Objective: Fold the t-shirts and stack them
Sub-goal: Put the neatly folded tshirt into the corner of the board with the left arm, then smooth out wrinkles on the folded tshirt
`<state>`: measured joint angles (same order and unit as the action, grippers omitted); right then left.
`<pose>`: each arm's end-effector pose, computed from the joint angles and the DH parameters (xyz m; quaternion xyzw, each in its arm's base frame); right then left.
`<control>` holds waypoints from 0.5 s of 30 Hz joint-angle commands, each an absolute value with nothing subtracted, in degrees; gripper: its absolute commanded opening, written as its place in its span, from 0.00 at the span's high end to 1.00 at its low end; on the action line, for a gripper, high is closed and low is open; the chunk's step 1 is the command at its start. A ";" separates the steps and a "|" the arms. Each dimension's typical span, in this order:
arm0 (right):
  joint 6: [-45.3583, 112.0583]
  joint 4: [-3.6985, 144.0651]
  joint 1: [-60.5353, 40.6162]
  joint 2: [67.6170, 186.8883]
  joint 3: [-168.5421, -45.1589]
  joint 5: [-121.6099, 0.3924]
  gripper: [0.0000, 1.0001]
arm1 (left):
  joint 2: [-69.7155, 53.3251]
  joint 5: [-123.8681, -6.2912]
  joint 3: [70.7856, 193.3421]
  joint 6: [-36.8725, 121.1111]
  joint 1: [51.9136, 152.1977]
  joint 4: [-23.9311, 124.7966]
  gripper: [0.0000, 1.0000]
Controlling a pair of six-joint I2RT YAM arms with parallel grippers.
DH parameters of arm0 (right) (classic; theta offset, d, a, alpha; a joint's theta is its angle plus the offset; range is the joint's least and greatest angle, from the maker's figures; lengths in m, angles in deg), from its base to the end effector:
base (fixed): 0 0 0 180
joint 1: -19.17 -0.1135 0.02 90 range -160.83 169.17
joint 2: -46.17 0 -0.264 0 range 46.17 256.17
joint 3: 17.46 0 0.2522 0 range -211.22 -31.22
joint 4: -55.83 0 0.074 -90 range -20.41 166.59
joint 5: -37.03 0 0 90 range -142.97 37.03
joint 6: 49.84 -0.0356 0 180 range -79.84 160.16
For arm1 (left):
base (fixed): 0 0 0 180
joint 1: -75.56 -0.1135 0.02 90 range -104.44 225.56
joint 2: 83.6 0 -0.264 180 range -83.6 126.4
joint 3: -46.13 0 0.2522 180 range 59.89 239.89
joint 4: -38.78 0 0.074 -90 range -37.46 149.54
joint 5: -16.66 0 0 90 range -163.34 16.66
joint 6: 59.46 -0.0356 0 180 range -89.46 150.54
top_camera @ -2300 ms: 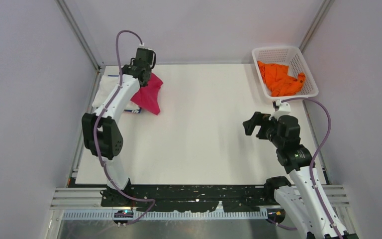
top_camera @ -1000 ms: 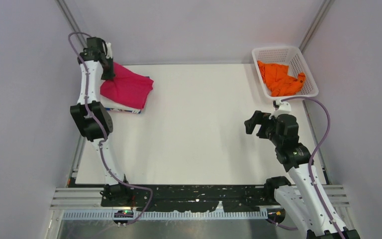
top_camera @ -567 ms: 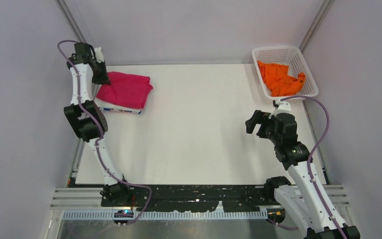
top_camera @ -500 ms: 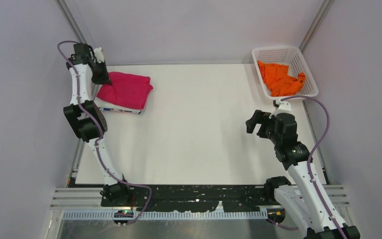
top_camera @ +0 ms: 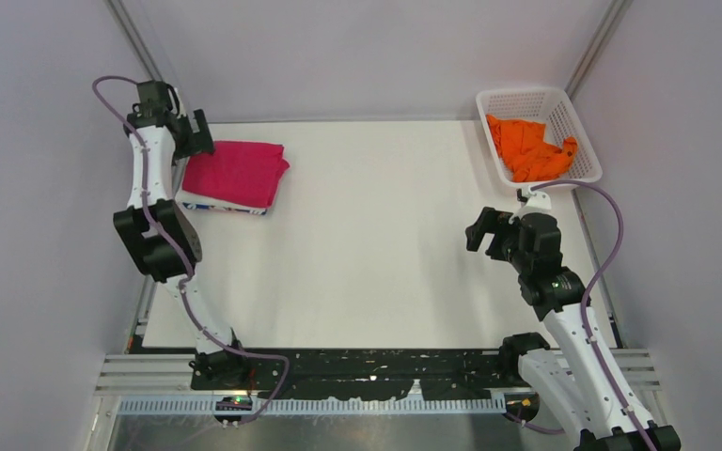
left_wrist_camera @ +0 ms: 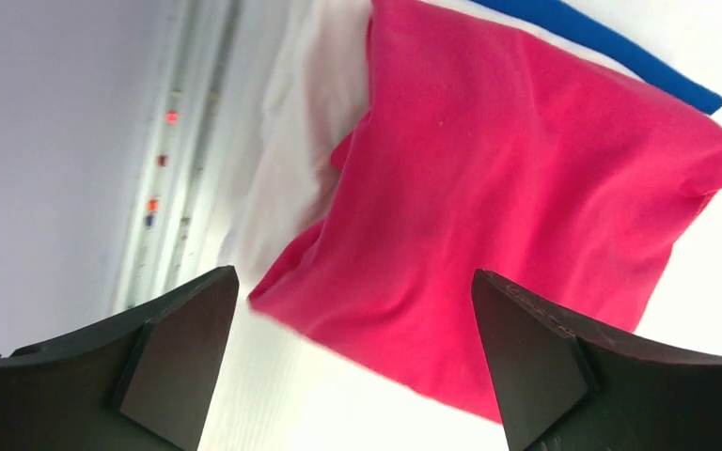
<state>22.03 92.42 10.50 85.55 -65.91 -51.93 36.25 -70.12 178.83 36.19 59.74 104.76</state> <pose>0.1604 0.0238 0.2701 0.0752 0.8517 0.1126 0.5063 0.4460 0.1243 0.3109 -0.1679 0.9334 0.0015 0.3172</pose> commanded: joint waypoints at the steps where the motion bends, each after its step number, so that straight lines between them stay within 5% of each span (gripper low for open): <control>1: 22.34 91.79 10.48 84.66 -67.77 -50.62 0.05 | 22.35 -83.72 174.10 37.84 64.20 95.68 0.00; 7: 22.28 91.67 10.57 84.06 -67.55 -50.77 0.05 | 19.44 -69.68 169.64 38.18 66.89 90.69 0.01; 15: 22.37 91.60 10.57 83.70 -67.10 -49.79 0.04 | 32.63 -66.43 173.72 44.57 63.80 93.78 0.01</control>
